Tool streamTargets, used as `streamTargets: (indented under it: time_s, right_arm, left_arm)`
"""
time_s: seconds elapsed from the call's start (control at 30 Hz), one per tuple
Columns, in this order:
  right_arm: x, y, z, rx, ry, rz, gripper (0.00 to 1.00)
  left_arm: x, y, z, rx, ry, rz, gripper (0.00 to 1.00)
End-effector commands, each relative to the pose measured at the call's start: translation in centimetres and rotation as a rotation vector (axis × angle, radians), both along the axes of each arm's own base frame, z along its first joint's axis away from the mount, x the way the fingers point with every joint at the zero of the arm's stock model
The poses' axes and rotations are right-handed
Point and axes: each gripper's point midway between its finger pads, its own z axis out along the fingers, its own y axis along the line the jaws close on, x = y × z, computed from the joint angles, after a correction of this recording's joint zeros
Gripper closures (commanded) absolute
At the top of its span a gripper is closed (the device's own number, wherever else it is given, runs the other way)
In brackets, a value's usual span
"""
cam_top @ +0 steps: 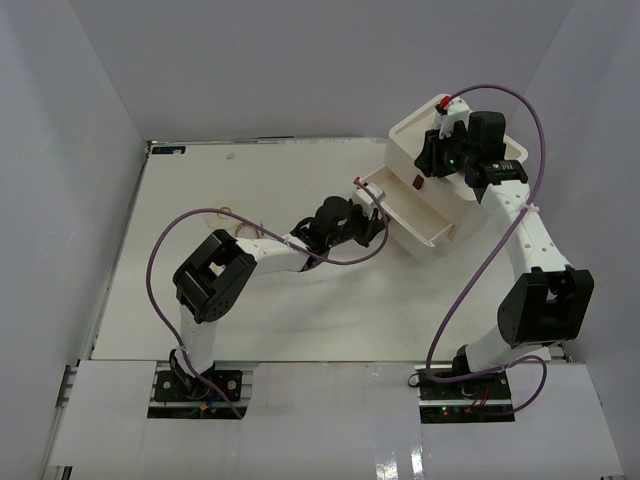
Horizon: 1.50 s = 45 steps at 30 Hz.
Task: Sort the stationery into containers
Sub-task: Open the drawer in the storage box, then pick up the pen from the center of the board.
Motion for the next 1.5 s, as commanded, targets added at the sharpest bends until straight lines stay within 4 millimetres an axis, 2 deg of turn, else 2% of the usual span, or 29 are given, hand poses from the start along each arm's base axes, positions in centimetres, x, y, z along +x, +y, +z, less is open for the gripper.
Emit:
streamTargets:
  time_s: [0.0, 0.23, 0.37, 0.4, 0.43, 0.5, 0.53, 0.6, 0.63, 0.73, 0.77, 0.8, 0.87, 0.9, 0.97, 1.0, 1.03, 1.07, 1.1, 1.17, 1.2, 1.27, 1.3, 1.33, 1.37, 1.4, 1.43, 1.47]
  right_arm:
    - [-0.8, -1.0, -3.0, -0.035, 0.099, -0.027, 0.61]
    - [-0.7, -1.0, -3.1, -0.036, 0.101, -0.028, 0.61]
    - [-0.7, -1.1, -2.9, -0.039, 0.096, -0.035, 0.59]
    - [-0.7, -1.1, -2.6, -0.038, 0.088, -0.035, 0.58]
    - [-0.7, -1.1, -2.4, -0.038, 0.083, -0.036, 0.57]
    - [-0.7, -1.1, -1.6, -0.036, 0.065, -0.035, 0.50]
    - [-0.7, -1.1, -1.3, -0.034, 0.056, -0.034, 0.47]
    - [-0.7, -1.1, -0.5, -0.030, 0.031, -0.035, 0.40]
    - [-0.7, -1.1, -0.2, -0.028, 0.025, -0.039, 0.34]
    - [-0.9, -1.3, 1.0, -0.033, -0.004, -0.051, 0.27]
    - [-0.9, -1.3, 1.3, -0.034, -0.015, -0.054, 0.25]
    - [-1.2, -1.4, 2.2, -0.032, -0.039, -0.057, 0.20]
    - [-1.5, -1.3, 2.9, -0.033, -0.067, -0.063, 0.15]
    - [-1.9, -1.0, 4.2, -0.028, -0.109, -0.058, 0.14]
    - [-2.3, -0.7, 5.0, -0.029, -0.138, -0.064, 0.11]
    - [-3.0, 0.2, 5.9, -0.024, -0.160, -0.050, 0.11]
    - [-3.2, 0.4, 6.2, -0.030, -0.170, -0.057, 0.10]
    - [-3.4, 1.0, 6.6, -0.030, -0.178, -0.055, 0.09]
    - [-4.1, 2.4, 7.0, -0.032, -0.189, -0.041, 0.09]
    - [-4.7, 4.3, 7.2, -0.041, -0.198, -0.025, 0.08]
    - [-5.6, 6.6, 7.1, -0.038, -0.197, 0.018, 0.08]
    - [-5.8, 8.2, 6.4, -0.025, -0.174, -0.003, 0.07]
    - [-6.7, 10.3, 6.0, -0.015, -0.166, 0.037, 0.07]
    - [-6.8, 11.1, 5.6, -0.007, -0.152, 0.021, 0.07]
    - [-6.8, 12.4, 4.5, -0.006, -0.126, 0.026, 0.07]
    - [-7.8, 14.6, 3.9, -0.009, -0.113, 0.066, 0.08]
    - [-7.9, 15.5, 3.2, -0.012, -0.097, 0.054, 0.07]
    - [-7.8, 16.8, 1.4, -0.032, -0.062, 0.057, 0.08]
  left_arm:
    - [-1.3, 0.9, 1.9, -0.013, 0.011, 0.004, 0.91]
    - [-2.8, 2.7, 2.1, -0.006, 0.026, 0.024, 0.90]
    - [-3.3, 3.5, 2.2, -0.003, 0.038, 0.036, 0.84]
    - [-3.4, 3.5, 2.2, -0.003, 0.044, 0.037, 0.79]
    - [-3.5, 3.7, 2.6, -0.006, 0.049, 0.043, 0.65]
    - [-3.6, 3.9, 3.1, -0.012, 0.055, 0.049, 0.50]
    - [-3.7, 4.1, 3.1, -0.006, 0.062, 0.058, 0.40]
    - [-3.7, 4.4, 4.1, -0.017, 0.060, 0.073, 0.32]
    - [-3.6, 4.9, 4.8, -0.023, 0.058, 0.095, 0.25]
    - [-3.6, 5.7, 5.7, -0.026, 0.071, 0.133, 0.12]
    - [-3.6, 6.0, 6.2, -0.037, 0.077, 0.155, 0.03]
    - [-3.9, 6.2, 7.4, -0.058, 0.071, 0.156, 0.02]
    - [-3.5, 7.4, 8.2, -0.063, 0.082, 0.227, 0.02]
    - [-3.6, 8.2, 8.9, -0.062, 0.095, 0.254, 0.02]
    - [-3.5, 9.3, 9.6, -0.056, 0.110, 0.306, 0.02]
    - [-3.3, 10.8, 8.9, -0.022, 0.144, 0.366, 0.02]
    - [-3.2, 11.7, 10.2, -0.039, 0.144, 0.395, 0.02]
    - [-3.2, 12.7, 10.0, -0.023, 0.167, 0.425, 0.02]
    - [-2.9, 14.5, 9.5, -0.007, 0.201, 0.481, 0.02]
    - [-3.0, 17.0, 10.6, -0.025, 0.213, 0.528, 0.02]
    - [-2.5, 19.4, 10.2, -0.008, 0.237, 0.584, 0.02]
    - [-2.6, 22.3, 10.9, -0.021, 0.250, 0.633, 0.02]
    - [-2.2, 24.8, 10.2, 0.005, 0.273, 0.692, 0.02]
    - [-2.1, 26.3, 10.2, 0.021, 0.271, 0.724, 0.02]
    - [-2.4, 27.6, 10.5, 0.023, 0.260, 0.748, 0.02]
    - [-2.4, 29.5, 9.9, 0.051, 0.275, 0.795, 0.02]
    - [-2.5, 30.7, 9.8, 0.069, 0.268, 0.820, 0.02]
    - [-2.7, 32.5, 9.3, 0.075, 0.270, 0.860, 0.02]
